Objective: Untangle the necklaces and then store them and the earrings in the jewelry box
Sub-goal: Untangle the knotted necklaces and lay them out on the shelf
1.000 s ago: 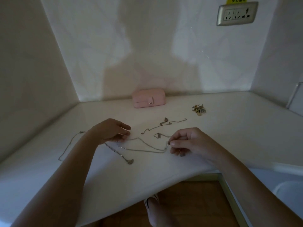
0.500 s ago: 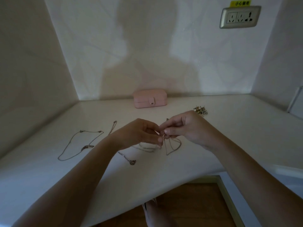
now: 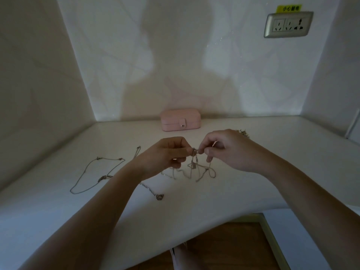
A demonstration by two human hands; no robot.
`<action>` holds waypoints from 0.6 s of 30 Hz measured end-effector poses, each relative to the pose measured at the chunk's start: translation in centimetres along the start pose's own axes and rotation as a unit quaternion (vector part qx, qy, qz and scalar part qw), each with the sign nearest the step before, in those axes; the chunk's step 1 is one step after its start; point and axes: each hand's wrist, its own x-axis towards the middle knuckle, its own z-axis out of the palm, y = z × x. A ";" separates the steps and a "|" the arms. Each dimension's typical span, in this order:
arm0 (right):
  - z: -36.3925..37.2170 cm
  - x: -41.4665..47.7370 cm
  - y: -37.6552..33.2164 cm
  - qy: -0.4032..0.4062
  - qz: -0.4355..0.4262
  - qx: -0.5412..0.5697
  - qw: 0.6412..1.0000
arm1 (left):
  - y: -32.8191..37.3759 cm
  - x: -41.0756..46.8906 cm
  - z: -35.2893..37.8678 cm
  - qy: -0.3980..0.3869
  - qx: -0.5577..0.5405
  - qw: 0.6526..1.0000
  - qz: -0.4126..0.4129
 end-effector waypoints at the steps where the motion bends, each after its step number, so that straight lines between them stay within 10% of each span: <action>1: -0.1 0.0 -0.1 0.005 0.003 0.027 1.000 | 0.1 0.0 0.0 0.002 -0.011 1.000 0.004; 18: -0.1 -0.5 -0.6 0.104 -0.071 0.082 0.989 | 1.7 -0.7 0.7 0.053 0.046 0.997 0.031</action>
